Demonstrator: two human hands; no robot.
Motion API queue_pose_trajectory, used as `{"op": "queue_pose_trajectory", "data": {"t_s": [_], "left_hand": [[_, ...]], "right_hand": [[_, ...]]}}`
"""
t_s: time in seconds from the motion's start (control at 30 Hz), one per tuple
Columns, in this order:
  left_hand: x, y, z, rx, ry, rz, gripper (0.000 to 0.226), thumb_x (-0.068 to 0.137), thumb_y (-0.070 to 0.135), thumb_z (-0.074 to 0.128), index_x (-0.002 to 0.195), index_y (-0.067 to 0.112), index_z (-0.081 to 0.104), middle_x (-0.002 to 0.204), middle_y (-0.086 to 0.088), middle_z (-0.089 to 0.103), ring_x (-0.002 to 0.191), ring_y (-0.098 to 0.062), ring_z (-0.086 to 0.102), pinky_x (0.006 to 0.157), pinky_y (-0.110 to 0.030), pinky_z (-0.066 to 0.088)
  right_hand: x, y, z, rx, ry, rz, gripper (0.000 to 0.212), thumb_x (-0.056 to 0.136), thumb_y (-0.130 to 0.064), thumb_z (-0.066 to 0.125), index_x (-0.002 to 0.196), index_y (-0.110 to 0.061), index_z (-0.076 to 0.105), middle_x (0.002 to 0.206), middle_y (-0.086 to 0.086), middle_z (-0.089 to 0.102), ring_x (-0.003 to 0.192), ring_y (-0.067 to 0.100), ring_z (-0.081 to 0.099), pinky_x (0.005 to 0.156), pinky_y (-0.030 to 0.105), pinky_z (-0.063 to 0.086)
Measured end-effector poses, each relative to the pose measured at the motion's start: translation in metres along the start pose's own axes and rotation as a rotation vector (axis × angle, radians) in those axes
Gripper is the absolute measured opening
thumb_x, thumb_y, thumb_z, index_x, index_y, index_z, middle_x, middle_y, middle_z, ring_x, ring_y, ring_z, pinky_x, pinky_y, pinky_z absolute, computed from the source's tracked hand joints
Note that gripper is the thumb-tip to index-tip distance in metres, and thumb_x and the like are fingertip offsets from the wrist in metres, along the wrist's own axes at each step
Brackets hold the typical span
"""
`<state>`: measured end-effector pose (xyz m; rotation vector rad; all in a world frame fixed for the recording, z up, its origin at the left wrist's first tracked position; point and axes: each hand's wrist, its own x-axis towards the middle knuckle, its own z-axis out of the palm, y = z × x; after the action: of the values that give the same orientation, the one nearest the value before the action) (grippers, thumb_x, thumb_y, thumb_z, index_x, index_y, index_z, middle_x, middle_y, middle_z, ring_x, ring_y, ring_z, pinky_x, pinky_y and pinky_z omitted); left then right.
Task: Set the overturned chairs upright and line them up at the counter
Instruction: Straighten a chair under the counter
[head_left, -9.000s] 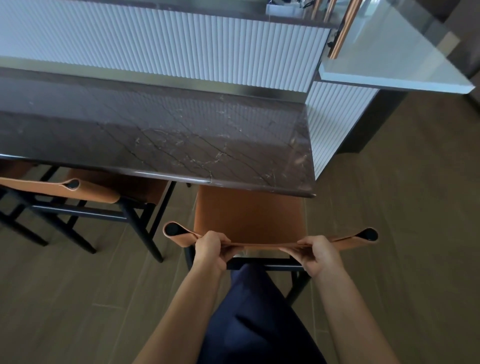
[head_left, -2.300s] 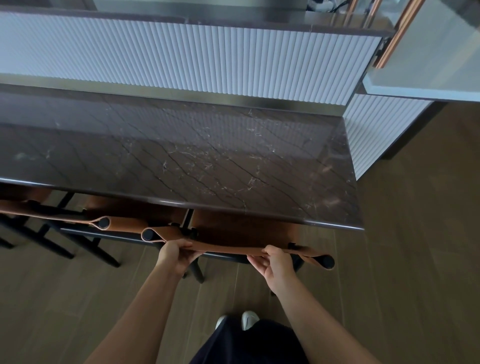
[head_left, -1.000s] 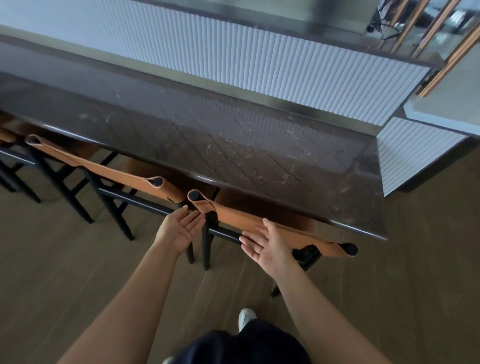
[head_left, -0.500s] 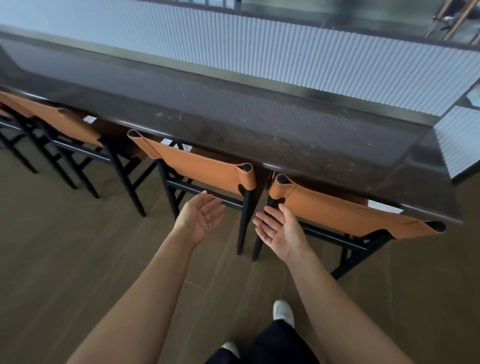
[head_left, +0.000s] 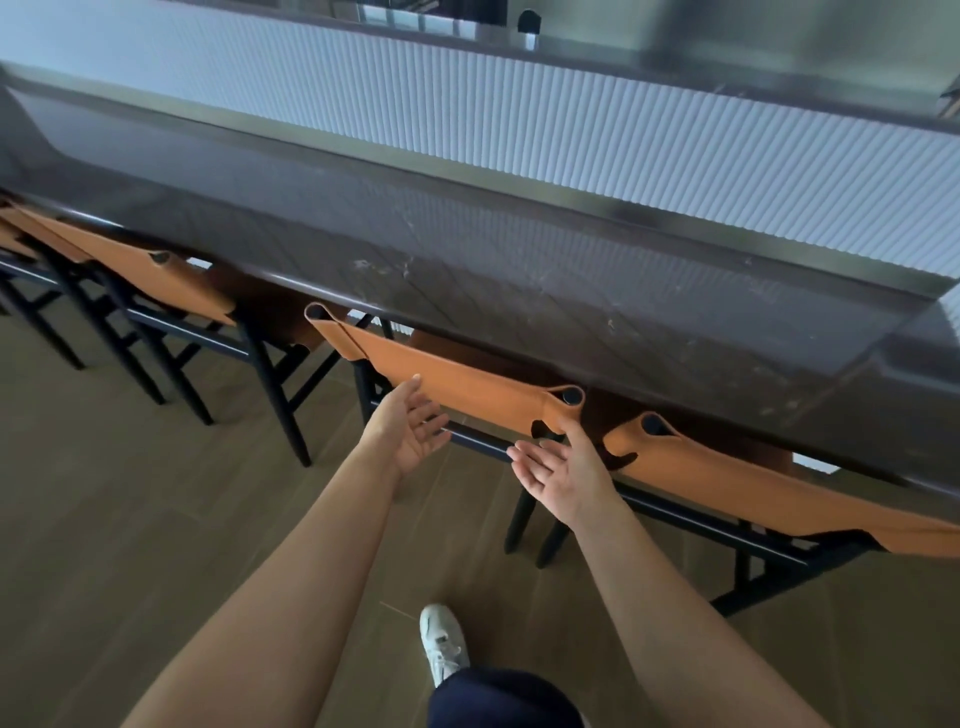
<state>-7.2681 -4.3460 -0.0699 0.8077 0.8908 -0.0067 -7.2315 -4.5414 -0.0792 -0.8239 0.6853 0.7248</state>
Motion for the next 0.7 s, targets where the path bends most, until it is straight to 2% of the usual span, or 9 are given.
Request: {"op": "queue_pose_trajectory", "data": {"t_s": [0.13,0.27,0.4,0.57,0.7], "left_hand": [[0.023,0.033,-0.007,0.032,0.026,-0.031,0.057,0.097,0.034,0.053,0.142,0.003,0.039,0.14,-0.019,0.049,0.126,-0.034,0.05,0.095,-0.046,0.046],[0.045,0.065,-0.016,0.039,0.018,-0.041,0.06,0.098,0.033,0.053,0.146,0.003,0.034,0.144,-0.019,0.045,0.13,-0.035,0.047,0.096,-0.046,0.045],[0.069,0.092,-0.024,0.044,0.025,-0.101,0.069,0.097,0.031,0.055,0.148,-0.002,0.024,0.146,-0.024,0.04,0.132,-0.038,0.044,0.103,-0.049,0.043],[0.094,0.118,-0.03,0.121,0.001,-0.165,0.057,0.096,0.03,0.057,0.142,0.002,0.039,0.135,-0.022,0.051,0.125,-0.039,0.05,0.088,-0.048,0.047],[0.117,0.134,-0.033,0.188,0.006,-0.157,0.057,0.095,0.027,0.059,0.144,0.004,0.041,0.142,-0.022,0.047,0.123,-0.038,0.053,0.092,-0.047,0.048]], "right_hand": [[0.03,0.002,0.033,0.015,0.056,0.007,0.067,0.093,-0.035,0.063,0.146,-0.009,0.033,0.141,0.022,0.049,0.12,0.038,0.057,0.091,0.045,0.05],[0.051,0.0,0.06,0.016,0.104,-0.026,0.06,0.094,-0.032,0.062,0.145,-0.014,0.036,0.139,0.023,0.049,0.111,0.039,0.059,0.09,0.045,0.051],[0.067,-0.001,0.078,0.026,0.181,-0.066,0.046,0.095,-0.028,0.062,0.135,-0.012,0.045,0.132,0.023,0.054,0.107,0.038,0.062,0.093,0.046,0.051],[0.082,0.007,0.096,0.102,0.291,-0.124,0.024,0.1,-0.024,0.054,0.121,-0.013,0.049,0.12,0.023,0.057,0.107,0.038,0.062,0.09,0.046,0.051],[0.095,0.012,0.104,0.09,0.366,-0.155,0.021,0.099,-0.019,0.057,0.118,-0.011,0.052,0.114,0.021,0.06,0.098,0.035,0.064,0.081,0.043,0.052]]}}
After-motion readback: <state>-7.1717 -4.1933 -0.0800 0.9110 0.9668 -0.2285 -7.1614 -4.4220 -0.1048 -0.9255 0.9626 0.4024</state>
